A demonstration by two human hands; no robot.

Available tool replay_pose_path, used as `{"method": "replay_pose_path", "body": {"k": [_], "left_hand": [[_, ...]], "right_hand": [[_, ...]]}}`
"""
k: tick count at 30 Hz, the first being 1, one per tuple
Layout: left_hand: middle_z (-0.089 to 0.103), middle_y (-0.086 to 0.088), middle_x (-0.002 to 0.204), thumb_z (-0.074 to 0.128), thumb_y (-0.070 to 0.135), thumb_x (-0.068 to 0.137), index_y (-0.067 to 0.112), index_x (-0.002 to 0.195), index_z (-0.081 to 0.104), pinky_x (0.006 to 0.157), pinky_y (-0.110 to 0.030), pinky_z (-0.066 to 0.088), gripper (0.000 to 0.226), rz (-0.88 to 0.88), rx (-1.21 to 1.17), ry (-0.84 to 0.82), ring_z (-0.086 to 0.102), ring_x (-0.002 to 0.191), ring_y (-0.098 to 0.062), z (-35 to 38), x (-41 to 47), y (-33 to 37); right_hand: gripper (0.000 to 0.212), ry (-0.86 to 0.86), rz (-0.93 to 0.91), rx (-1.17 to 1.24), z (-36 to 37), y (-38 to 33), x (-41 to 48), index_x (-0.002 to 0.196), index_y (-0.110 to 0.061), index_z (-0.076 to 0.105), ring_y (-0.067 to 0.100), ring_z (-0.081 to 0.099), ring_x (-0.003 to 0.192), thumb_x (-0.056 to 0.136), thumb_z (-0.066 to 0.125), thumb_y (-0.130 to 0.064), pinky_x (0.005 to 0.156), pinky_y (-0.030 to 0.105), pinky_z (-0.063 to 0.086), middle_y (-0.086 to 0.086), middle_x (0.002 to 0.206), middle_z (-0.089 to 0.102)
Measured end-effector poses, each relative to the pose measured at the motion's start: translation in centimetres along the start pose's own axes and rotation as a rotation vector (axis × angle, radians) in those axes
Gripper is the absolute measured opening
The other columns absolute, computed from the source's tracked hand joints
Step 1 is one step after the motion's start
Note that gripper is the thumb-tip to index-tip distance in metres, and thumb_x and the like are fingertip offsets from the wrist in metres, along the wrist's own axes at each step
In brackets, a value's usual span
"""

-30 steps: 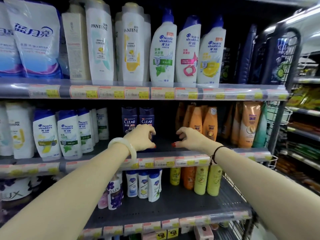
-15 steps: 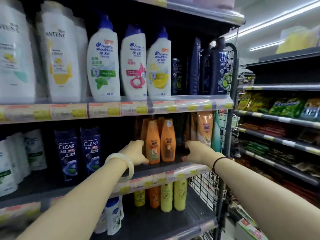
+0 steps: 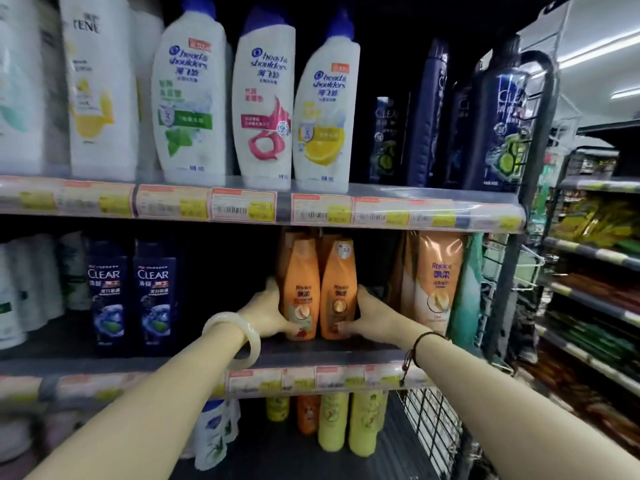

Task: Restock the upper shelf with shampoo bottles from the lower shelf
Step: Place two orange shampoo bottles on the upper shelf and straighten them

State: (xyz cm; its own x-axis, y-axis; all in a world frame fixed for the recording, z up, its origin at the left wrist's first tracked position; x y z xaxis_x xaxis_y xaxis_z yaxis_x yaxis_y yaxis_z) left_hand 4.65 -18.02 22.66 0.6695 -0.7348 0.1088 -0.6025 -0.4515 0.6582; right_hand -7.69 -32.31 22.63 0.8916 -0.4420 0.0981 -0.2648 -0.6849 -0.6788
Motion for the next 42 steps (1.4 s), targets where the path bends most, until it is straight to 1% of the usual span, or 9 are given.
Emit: {"method": "replay_pose_path", "body": {"k": [3,7,11,16,21,27,32,39,42], "left_hand": [[0.049,-0.006,0.139,0.085,0.026,0.063,0.013,0.142,0.020,0.108,-0.039,0.040,0.104,0.005,-0.031,0.039,0.049,0.128,-0.021,-0.1,-0.1,0.2],[0.050,-0.009,0.138,0.082,0.022,0.069,0.008,0.143,0.019,0.105,-0.037,0.043,0.098,0.007,-0.038,0.094,0.051,0.127,-0.023,0.3,-0.3,0.9],[0.051,-0.007,0.138,0.080,0.020,0.071,0.011,0.138,0.029,0.106,-0.033,0.041,0.085,0.043,-0.071,0.106,0.050,0.127,-0.022,0.1,-0.6,1.0],[0.051,-0.006,0.139,0.082,0.018,0.067,0.017,0.140,0.029,0.108,-0.037,0.041,0.091,0.066,-0.109,0.123,0.048,0.130,-0.022,-0.3,-0.6,0.4],[0.048,-0.006,0.142,0.085,0.017,0.063,0.021,0.143,0.024,0.108,-0.046,0.041,0.100,0.037,-0.115,0.125,0.044,0.133,-0.024,-0.5,-0.3,-0.2],[0.050,-0.006,0.140,0.083,0.014,0.066,0.019,0.141,0.027,0.108,-0.044,0.041,0.094,0.023,-0.090,0.131,0.047,0.131,-0.023,-0.3,-0.3,0.0],[0.049,-0.010,0.141,0.079,0.010,0.070,0.013,0.140,0.033,0.108,-0.040,0.041,0.084,-0.010,0.002,0.088,0.047,0.131,-0.026,-0.3,-0.7,0.5],[0.050,-0.014,0.133,0.075,0.024,0.075,0.011,0.134,0.045,0.096,-0.032,0.048,0.067,-0.045,0.187,0.057,0.056,0.114,-0.024,-2.6,-2.1,-0.4],[0.053,-0.012,0.126,0.077,0.030,0.073,0.013,0.123,0.053,0.094,-0.035,0.051,0.058,-0.049,0.225,0.040,0.059,0.105,-0.023,-3.9,-2.9,-1.0]], "right_hand": [[0.076,0.028,-0.027,0.023,0.1,0.1,0.3,0.138,-0.010,0.027,0.024,0.052,0.124,0.078,0.073,-0.015,0.105,0.034,0.042,0.009,0.132,0.054],[0.072,0.077,-0.040,0.043,0.3,0.2,0.8,0.136,-0.009,0.029,0.026,0.053,0.122,0.079,0.073,-0.016,0.101,0.033,0.043,0.011,0.131,0.055],[0.073,0.052,-0.058,0.062,0.2,0.3,1.2,0.138,-0.011,0.028,0.025,0.053,0.122,0.079,0.072,-0.015,0.103,0.035,0.044,0.011,0.132,0.054],[0.069,0.043,-0.077,0.117,0.0,0.8,1.0,0.136,-0.013,0.033,0.024,0.052,0.123,0.079,0.071,-0.010,0.102,0.034,0.045,0.010,0.133,0.055],[0.067,0.023,-0.096,0.130,0.1,0.9,1.1,0.136,-0.016,0.034,0.024,0.056,0.117,0.080,0.070,-0.009,0.086,0.031,0.053,0.009,0.131,0.055],[0.066,0.034,-0.088,0.092,0.2,0.7,0.8,0.137,-0.015,0.033,0.025,0.059,0.112,0.081,0.069,-0.012,0.088,0.039,0.056,0.010,0.130,0.056],[0.057,0.059,-0.043,0.021,0.1,0.4,0.3,0.131,-0.010,0.041,0.028,0.060,0.111,0.082,0.069,-0.018,0.094,0.042,0.053,0.012,0.127,0.059],[0.034,0.145,0.030,-0.182,-0.9,-0.3,-0.8,0.109,-0.009,0.058,0.028,0.063,0.101,0.082,0.068,-0.027,0.082,0.033,0.050,0.012,0.110,0.066],[0.030,0.153,0.101,-0.312,-1.2,-0.8,-1.7,0.091,-0.014,0.052,0.027,0.060,0.086,0.080,0.067,-0.037,0.070,0.032,0.045,0.009,0.097,0.062]]}}
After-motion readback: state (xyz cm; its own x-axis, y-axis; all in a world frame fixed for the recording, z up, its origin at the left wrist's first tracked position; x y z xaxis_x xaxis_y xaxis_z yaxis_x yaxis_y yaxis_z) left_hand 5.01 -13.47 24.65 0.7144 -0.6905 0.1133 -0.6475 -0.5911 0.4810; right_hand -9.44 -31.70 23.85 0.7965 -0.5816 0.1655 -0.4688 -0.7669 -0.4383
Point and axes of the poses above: each hand's wrist, its own x-axis towards the middle knuckle, its own z-axis out of the palm, y = z × x, the point moved 6 cm from there along x, towards the middle knuckle
